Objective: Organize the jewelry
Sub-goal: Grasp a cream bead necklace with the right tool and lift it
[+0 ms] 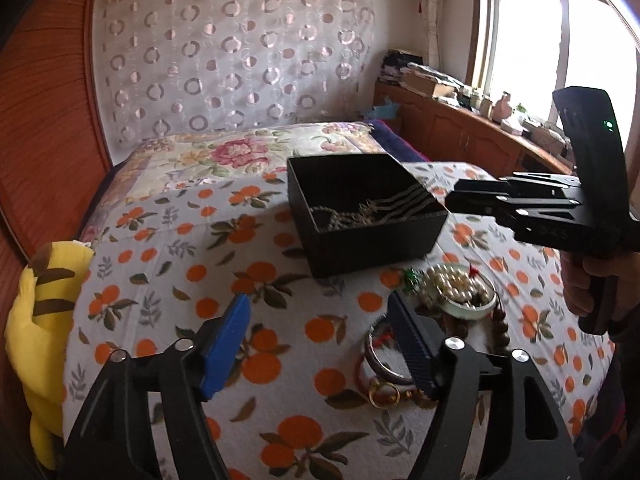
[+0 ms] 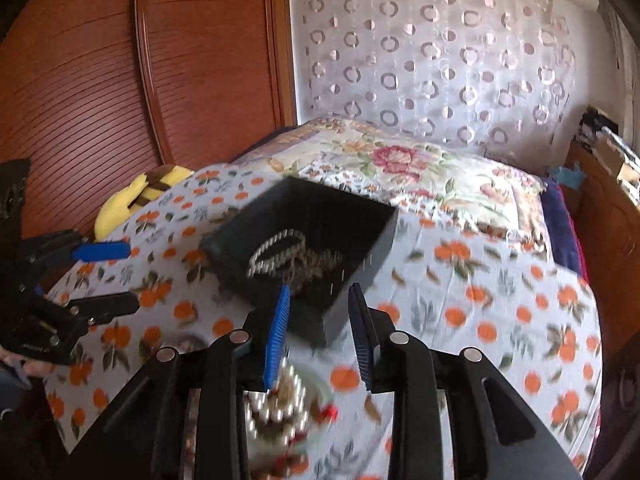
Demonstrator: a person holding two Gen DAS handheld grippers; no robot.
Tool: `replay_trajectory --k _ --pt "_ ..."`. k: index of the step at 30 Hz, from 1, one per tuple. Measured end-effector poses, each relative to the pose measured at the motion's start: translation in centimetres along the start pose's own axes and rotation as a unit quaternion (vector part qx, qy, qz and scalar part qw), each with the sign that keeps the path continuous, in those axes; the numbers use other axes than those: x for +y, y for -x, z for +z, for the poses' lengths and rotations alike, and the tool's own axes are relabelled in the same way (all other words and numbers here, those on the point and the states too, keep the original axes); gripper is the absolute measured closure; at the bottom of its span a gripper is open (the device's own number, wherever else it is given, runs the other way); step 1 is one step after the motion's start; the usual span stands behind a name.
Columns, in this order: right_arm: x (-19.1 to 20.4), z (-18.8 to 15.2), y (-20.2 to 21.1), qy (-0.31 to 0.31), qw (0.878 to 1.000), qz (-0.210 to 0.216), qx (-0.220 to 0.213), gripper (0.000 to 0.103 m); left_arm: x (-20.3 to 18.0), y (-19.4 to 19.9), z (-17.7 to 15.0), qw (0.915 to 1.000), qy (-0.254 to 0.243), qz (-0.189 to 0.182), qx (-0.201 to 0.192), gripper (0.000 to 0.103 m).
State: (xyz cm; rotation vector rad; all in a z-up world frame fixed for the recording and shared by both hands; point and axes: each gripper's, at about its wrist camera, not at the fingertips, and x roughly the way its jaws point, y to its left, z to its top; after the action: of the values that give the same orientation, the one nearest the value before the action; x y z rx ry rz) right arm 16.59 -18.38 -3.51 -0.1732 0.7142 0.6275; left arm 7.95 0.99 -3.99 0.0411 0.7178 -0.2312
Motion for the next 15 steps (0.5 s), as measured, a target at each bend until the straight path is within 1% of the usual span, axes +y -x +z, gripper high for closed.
replay_trajectory --k 2,3,6,10,12,15 --pt "0.2 -1.1 0.0 0.001 1.000 0.007 0.008 0.070 -0.2 -0.3 -0.5 1.0000 -0.002 -0.001 0.004 0.025" --pt "0.4 -1.6 0.0 0.001 1.000 0.008 0.014 0.070 -0.3 -0.5 -0.7 1.0000 -0.002 0.000 0.007 0.024" --pt "0.9 -2.9 -0.4 0.006 0.999 0.015 0.030 0.070 -0.4 -1.1 -1.4 0.9998 -0.001 0.002 0.018 0.024" --pt "1.0 -4.0 -1.4 0.009 0.998 0.014 0.055 0.070 -0.2 -1.4 -1.8 0.9997 0.002 0.006 0.022 0.023" --pt "0.8 -4.3 -2.1 0.002 0.997 0.014 0.069 0.070 -0.2 -1.2 -1.9 0.9998 0.006 0.010 0.013 0.023" --pt "0.8 -4.3 -2.3 -0.003 0.997 0.016 0.073 0.070 -0.2 -0.4 -2.0 0.9998 0.012 0.016 -0.005 0.023"
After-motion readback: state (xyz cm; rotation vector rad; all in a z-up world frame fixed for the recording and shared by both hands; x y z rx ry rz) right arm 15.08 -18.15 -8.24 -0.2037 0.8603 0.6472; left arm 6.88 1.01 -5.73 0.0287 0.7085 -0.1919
